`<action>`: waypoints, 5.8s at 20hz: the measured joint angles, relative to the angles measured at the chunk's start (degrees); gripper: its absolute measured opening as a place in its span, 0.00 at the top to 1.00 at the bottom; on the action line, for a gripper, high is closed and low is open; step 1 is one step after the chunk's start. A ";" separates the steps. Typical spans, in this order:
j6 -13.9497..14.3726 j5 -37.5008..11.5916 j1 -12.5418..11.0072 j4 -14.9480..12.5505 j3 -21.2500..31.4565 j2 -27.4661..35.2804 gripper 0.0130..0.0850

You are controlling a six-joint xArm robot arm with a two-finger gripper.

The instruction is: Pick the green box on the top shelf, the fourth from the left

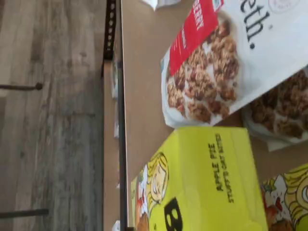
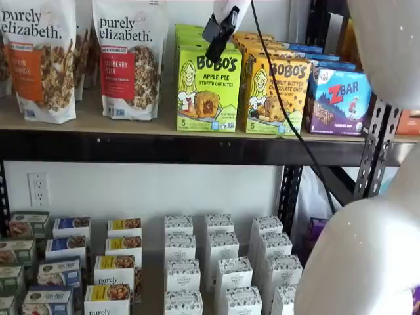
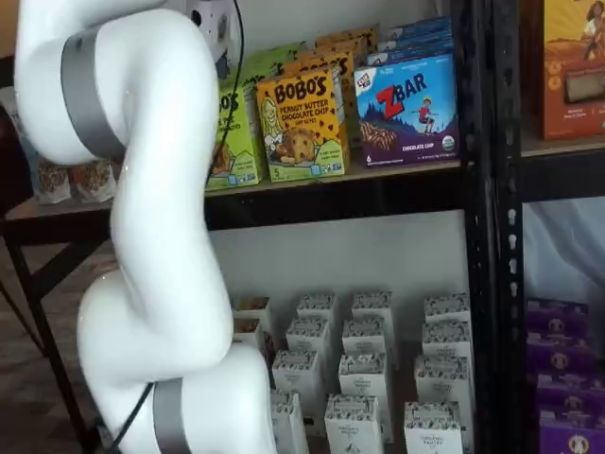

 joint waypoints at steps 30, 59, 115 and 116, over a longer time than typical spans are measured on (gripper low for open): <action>-2.22 13.69 -1.73 -7.04 -8.16 6.98 0.00; -1.54 9.07 -0.56 -7.39 -2.09 3.00 0.44; -1.59 8.25 -0.68 -6.83 -1.88 2.62 0.83; -1.56 8.58 -0.73 -6.62 -2.10 2.55 0.83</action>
